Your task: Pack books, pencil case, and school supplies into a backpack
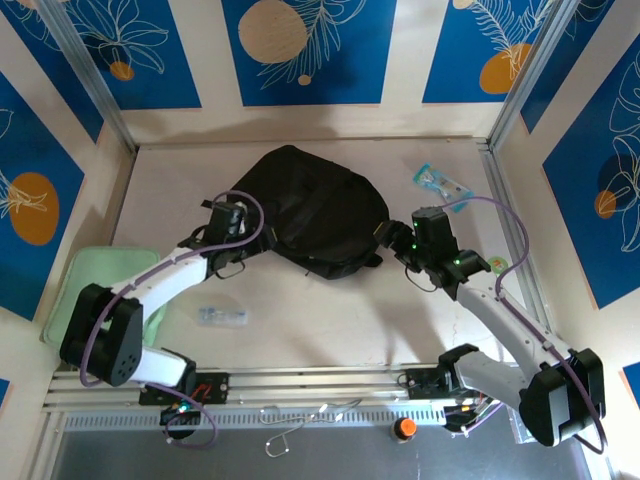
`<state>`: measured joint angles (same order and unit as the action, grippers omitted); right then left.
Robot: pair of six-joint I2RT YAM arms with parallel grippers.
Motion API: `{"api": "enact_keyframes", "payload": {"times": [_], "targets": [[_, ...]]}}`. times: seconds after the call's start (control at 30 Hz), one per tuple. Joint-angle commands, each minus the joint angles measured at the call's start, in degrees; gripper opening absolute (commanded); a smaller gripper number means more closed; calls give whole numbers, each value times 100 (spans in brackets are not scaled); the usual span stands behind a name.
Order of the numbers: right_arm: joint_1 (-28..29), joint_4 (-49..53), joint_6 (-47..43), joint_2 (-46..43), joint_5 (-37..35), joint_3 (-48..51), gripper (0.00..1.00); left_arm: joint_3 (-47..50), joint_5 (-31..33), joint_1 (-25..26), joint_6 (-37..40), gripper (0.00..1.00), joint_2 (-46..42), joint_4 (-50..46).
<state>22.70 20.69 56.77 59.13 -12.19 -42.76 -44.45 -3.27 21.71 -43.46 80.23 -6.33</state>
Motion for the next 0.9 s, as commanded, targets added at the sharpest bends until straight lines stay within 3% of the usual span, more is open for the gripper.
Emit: {"api": "enact_keyframes", "payload": {"times": [0.0,0.2,0.47,0.73,0.87], "targets": [[92,180,-24,10,-201,-141,71,164,-401,-270,-1096,56,210,851],[147,260,62,-7,-272,-133,70,171,-368,-404,-1874,41,759,1505],[180,260,88,-51,-278,-78,70,94,-458,-422,-2213,37,1310,2015],[206,174,39,-31,-151,-25,70,34,-722,-432,-2376,23,1709,2594],[356,102,-151,77,13,-99,70,6,-839,-438,-2391,11,1721,2764]]}}
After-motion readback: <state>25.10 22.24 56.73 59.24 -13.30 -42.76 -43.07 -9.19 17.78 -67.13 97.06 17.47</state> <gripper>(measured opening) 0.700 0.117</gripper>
